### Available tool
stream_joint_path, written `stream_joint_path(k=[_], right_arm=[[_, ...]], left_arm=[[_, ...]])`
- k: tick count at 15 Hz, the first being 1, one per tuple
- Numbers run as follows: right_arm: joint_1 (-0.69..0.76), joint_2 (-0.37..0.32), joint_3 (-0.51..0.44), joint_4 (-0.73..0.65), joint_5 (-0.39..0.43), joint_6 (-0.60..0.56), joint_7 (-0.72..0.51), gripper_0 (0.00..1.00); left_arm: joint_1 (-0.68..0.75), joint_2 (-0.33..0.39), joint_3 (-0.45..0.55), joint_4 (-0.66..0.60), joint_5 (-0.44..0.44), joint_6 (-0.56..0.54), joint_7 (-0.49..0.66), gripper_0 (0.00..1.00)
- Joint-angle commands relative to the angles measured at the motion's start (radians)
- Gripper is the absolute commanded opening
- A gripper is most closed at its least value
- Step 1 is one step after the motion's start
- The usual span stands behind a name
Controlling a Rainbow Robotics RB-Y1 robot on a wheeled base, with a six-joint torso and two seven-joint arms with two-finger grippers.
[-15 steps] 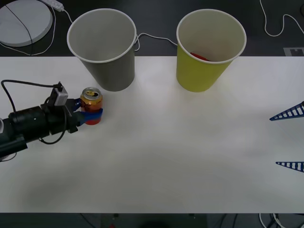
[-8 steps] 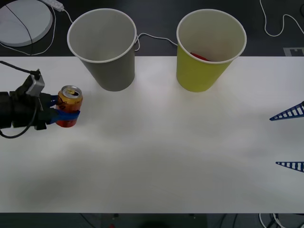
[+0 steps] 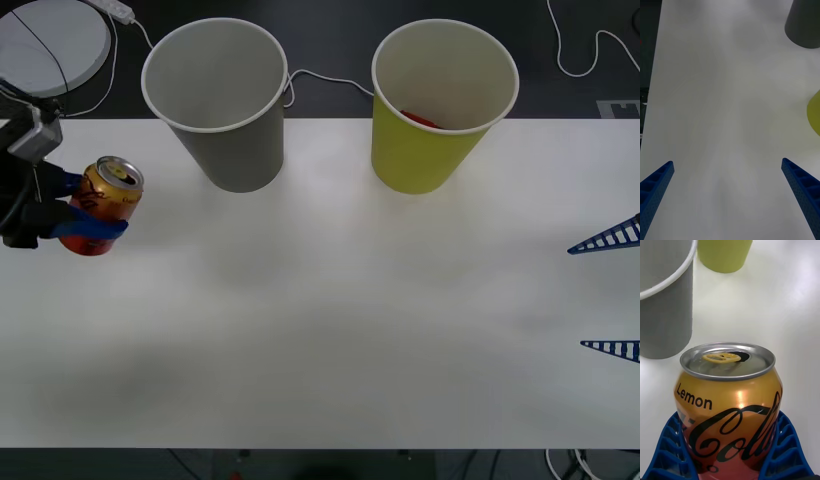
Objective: Put the can into the green bin and the plastic bottle into the gray bin
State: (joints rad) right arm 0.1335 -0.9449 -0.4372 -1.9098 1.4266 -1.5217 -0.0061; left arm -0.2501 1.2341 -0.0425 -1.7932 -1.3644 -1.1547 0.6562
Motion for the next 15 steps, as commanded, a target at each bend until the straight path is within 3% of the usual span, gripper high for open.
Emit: stream_joint_path(k=[1,3,7,11,15], right_arm=[[0.000,0.000,0.000,0.000,0.000,0.000,0.000,1.00],[0.000,0.000,0.000,0.000,0.000,0.000,0.000,1.00],[0.000,0.000,0.000,0.000,0.000,0.000,0.000,1.00],[0.000,0.000,0.000,0.000,0.000,0.000,0.000,1.00],[0.000,0.000,0.000,0.000,0.000,0.000,0.000,1.00]], left_arm=[[-0.067,0.007,0.012,-0.098,-0.038,-0.072,0.152,0.00],[-0.132,0.007,0.009,-0.166,-0.076,-0.126,0.270,0.00],[-0.357,0.007,-0.134,-0.193,-0.093,-0.134,0.447,0.00],[-0.666,-0.051,-0.304,-0.106,-0.116,-0.230,0.582,0.00],[-0.893,-0.133,-0.453,0.006,-0.151,-0.232,0.677,0.00]])
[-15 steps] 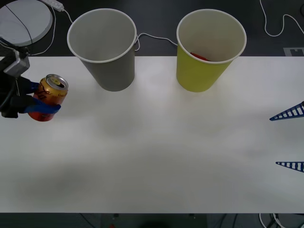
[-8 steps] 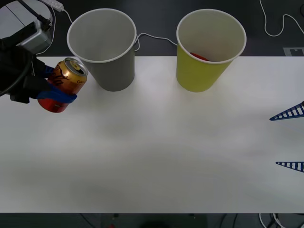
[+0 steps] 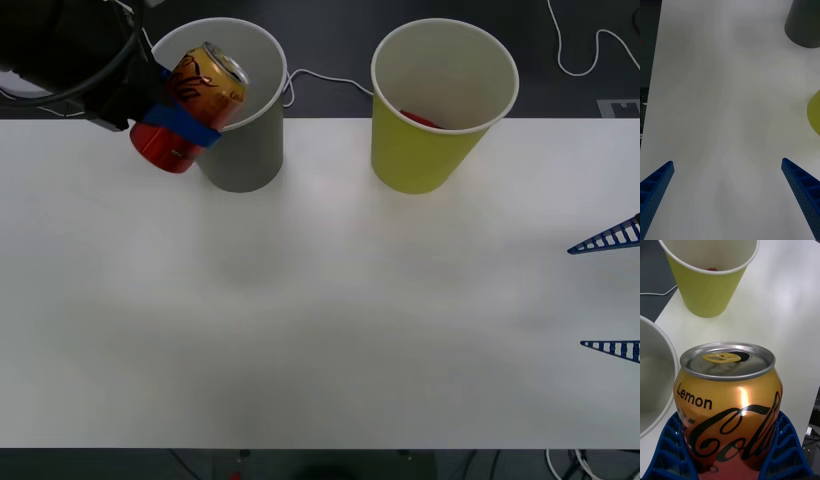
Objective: Put the can into the green bin and the plastic bottle into the gray bin
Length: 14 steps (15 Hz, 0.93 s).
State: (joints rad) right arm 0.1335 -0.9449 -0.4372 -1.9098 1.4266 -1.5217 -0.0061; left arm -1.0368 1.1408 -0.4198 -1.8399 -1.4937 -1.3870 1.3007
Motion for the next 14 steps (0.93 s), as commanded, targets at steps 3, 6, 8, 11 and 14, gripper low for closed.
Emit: stream_joint_path(k=[3,6,8,11,14], right_arm=[[0.000,0.000,0.000,0.000,0.000,0.000,0.000,1.00],[0.000,0.000,0.000,0.000,0.000,0.000,0.000,1.00],[0.000,0.000,0.000,0.000,0.000,0.000,0.000,1.00],[0.000,0.000,0.000,0.000,0.000,0.000,0.000,1.00],[0.000,0.000,0.000,0.000,0.000,0.000,0.000,1.00]], left_arm=[[-0.293,-0.135,-0.206,0.209,-0.046,0.006,0.035,0.00],[-0.439,-0.248,-0.317,0.370,-0.069,0.049,0.038,0.00],[-0.511,-0.326,-0.367,0.476,-0.076,0.085,0.038,0.00],[-0.614,-0.461,-0.429,0.646,-0.085,0.125,0.038,0.00],[-0.715,-0.612,-0.481,0.863,-0.092,0.181,0.037,0.00]])
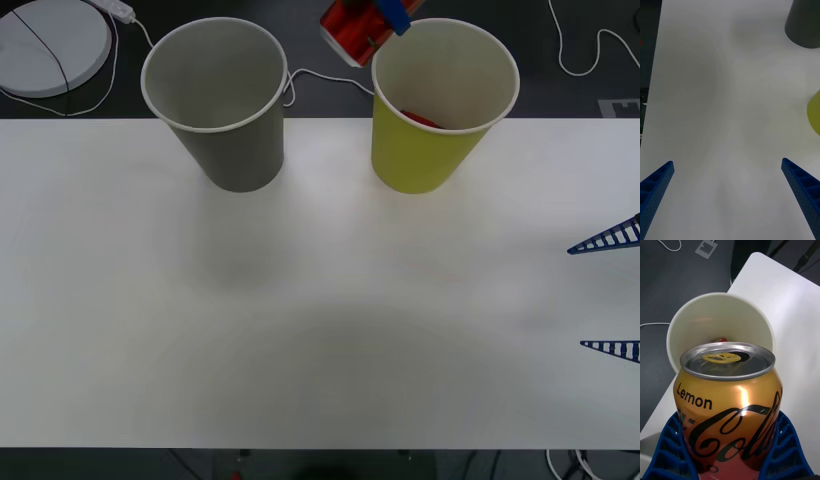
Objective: Put the can into the green bin and the plastic bottle into the gray bin
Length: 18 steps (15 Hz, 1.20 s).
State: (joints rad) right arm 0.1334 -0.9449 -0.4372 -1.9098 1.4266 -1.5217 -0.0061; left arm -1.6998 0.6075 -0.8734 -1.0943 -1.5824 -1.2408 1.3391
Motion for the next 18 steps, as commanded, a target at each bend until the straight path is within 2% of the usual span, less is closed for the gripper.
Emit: stream_joint_path(k=[1,4,7,12,13,14,15,16,18], right_arm=[[0.000,0.000,0.000,0.000,0.000,0.000,0.000,1.00],[0.000,0.000,0.000,0.000,0.000,0.000,0.000,1.00],[0.000,0.000,0.000,0.000,0.000,0.000,0.000,1.00],[0.000,0.000,0.000,0.000,0.000,0.000,0.000,1.00],[0.000,0.000,0.000,0.000,0.000,0.000,0.000,1.00],[0.000,0.000,0.000,0.000,0.000,0.000,0.000,1.00],[0.000,0.000,0.000,0.000,0.000,0.000,0.000,1.00],[0.000,0.000,0.000,0.000,0.000,0.000,0.000,1.00],[0.000,0.000,0.000,0.000,0.000,0.000,0.000,1.00]], left_arm=[[-0.081,-0.137,-0.041,0.197,-0.007,0.070,-0.002,0.00],[-0.104,-0.239,-0.059,0.324,-0.021,0.161,-0.005,0.00],[-0.104,-0.298,-0.070,0.401,-0.028,0.210,-0.043,0.00],[-0.104,-0.301,-0.070,0.409,-0.025,0.210,-0.052,0.00],[-0.104,-0.301,-0.070,0.409,-0.025,0.210,-0.054,0.04],[-0.104,-0.301,-0.070,0.409,-0.024,0.213,-0.054,0.21],[-0.104,-0.301,-0.070,0.409,-0.024,0.216,-0.054,0.58],[-0.106,-0.301,-0.068,0.409,-0.022,0.218,-0.055,1.00],[-0.110,-0.301,-0.070,0.409,-0.018,0.218,-0.057,1.00]])
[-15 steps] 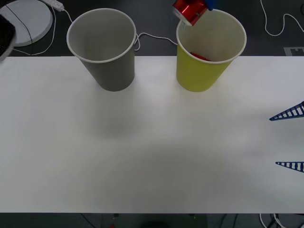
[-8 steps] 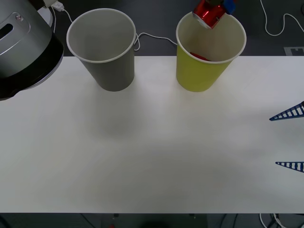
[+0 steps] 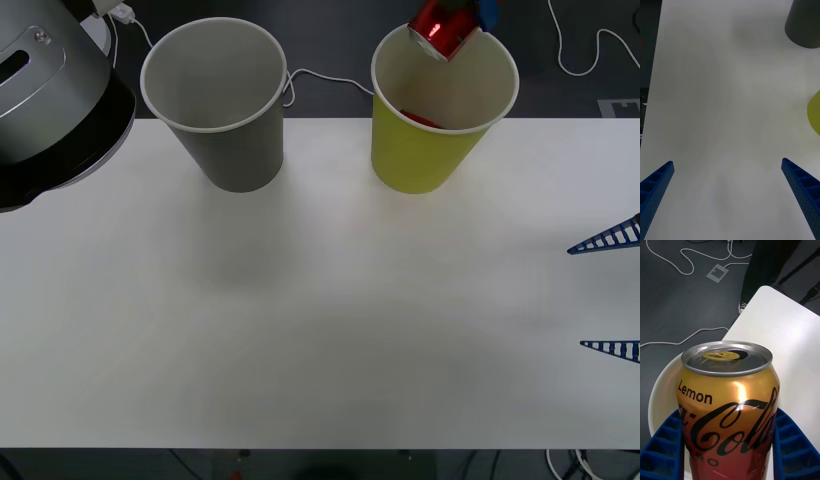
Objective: Put the can into the green bin and the plastic bottle into the gray bin
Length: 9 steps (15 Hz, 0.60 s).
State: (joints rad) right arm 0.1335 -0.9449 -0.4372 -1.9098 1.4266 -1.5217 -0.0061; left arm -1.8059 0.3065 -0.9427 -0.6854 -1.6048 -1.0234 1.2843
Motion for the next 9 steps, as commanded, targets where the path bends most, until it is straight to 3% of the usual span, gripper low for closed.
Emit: stream_joint_path(k=[1,4,9], right_arm=[[0.000,0.000,0.000,0.000,0.000,0.000,0.000,1.00],[0.000,0.000,0.000,0.000,0.000,0.000,0.000,1.00],[0.000,0.000,0.000,0.000,0.000,0.000,0.000,1.00]], left_arm=[[-0.009,0.000,-0.001,0.000,0.006,0.000,-0.002,1.00],[-0.015,0.026,0.001,-0.025,0.023,-0.032,-0.016,1.00],[0.053,0.200,-0.001,-0.257,0.066,-0.090,-0.022,1.00]])
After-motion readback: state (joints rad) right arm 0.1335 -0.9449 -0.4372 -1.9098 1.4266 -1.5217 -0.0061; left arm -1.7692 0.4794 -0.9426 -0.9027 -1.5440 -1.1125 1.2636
